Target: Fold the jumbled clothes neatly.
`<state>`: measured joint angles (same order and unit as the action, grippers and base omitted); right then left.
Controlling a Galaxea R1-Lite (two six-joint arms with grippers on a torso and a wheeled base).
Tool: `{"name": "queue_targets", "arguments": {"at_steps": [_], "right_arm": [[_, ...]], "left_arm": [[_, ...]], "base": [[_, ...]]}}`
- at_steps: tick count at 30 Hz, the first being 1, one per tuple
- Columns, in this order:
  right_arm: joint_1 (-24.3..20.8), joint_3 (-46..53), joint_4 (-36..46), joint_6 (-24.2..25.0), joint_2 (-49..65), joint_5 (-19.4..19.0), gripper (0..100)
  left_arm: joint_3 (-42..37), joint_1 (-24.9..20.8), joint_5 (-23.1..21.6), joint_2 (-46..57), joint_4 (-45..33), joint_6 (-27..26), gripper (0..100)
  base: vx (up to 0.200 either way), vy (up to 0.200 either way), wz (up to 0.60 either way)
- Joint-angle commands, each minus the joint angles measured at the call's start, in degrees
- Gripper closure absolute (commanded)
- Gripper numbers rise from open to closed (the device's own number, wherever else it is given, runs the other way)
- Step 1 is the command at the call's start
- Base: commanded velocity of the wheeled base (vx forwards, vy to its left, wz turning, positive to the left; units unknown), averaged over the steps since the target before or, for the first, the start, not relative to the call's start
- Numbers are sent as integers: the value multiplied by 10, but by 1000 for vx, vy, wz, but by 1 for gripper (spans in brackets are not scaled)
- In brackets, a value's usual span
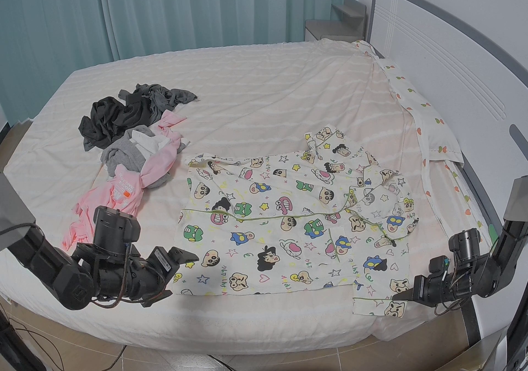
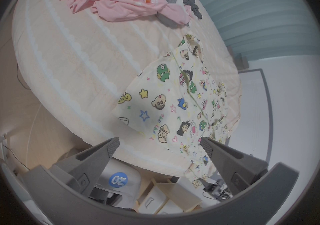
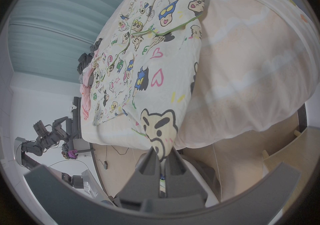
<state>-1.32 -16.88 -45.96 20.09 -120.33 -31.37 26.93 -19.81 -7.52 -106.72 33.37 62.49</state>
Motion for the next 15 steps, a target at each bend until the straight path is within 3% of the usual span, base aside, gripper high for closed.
{"name": "queue_targets", "arguments": {"at_steps": [1, 7, 15], "right_arm": [[-1, 5, -2, 6, 1, -24, 100], [4, 19, -30, 5, -3, -67, 100], [3, 41, -88, 6, -16, -73, 100]], "left_arm": [[22, -23, 70, -87, 1, -29, 0], [34, -23, 79, -118, 1, -31, 0], [36, -34, 83, -136, 0, -30, 0]], "base": [[0, 0, 0], [0, 0, 0], [0, 0, 0]]}}
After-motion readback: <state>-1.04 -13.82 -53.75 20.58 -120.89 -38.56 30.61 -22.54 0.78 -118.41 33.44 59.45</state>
